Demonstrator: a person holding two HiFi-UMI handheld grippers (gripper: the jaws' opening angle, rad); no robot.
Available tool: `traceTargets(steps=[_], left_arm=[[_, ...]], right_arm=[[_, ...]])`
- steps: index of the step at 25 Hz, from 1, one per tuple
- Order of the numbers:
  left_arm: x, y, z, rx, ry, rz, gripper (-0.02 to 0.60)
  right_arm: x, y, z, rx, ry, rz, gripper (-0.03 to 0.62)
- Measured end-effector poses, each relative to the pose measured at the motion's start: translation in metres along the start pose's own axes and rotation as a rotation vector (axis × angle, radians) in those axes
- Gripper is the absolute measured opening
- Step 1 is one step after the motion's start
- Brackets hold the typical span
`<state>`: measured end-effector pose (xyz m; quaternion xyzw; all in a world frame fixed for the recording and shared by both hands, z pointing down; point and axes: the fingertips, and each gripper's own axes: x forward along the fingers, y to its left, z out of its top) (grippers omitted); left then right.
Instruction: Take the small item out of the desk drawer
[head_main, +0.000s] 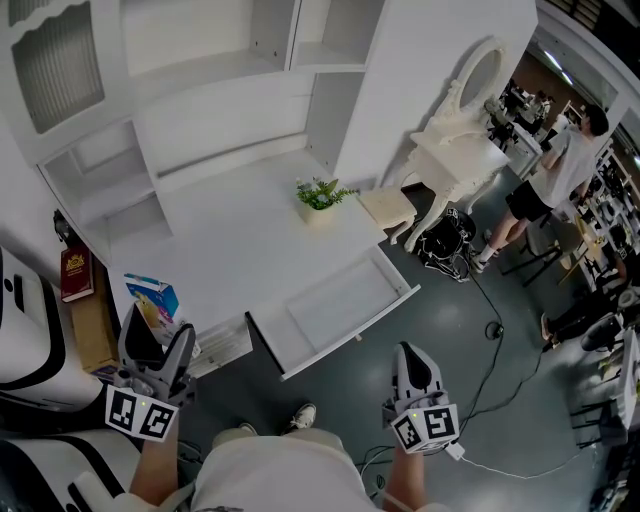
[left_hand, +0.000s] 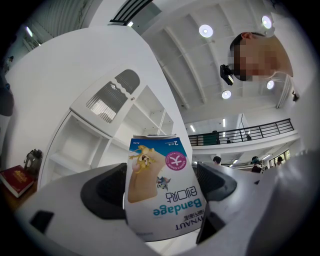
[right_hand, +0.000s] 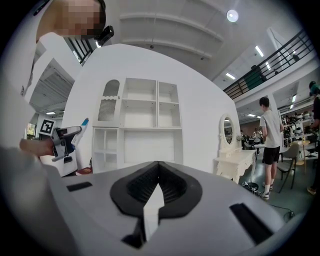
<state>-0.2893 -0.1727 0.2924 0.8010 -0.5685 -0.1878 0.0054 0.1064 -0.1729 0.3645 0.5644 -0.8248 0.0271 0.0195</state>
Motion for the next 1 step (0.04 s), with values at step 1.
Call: traceTargets(steps=[1], left_arm=[[-0.0008, -0.0009, 0.0000, 0.000, 0.000, -0.001, 0.443]], right_arm=[[-0.0012, 0.0001, 0.0000, 0.000, 0.000, 0.000, 0.009]])
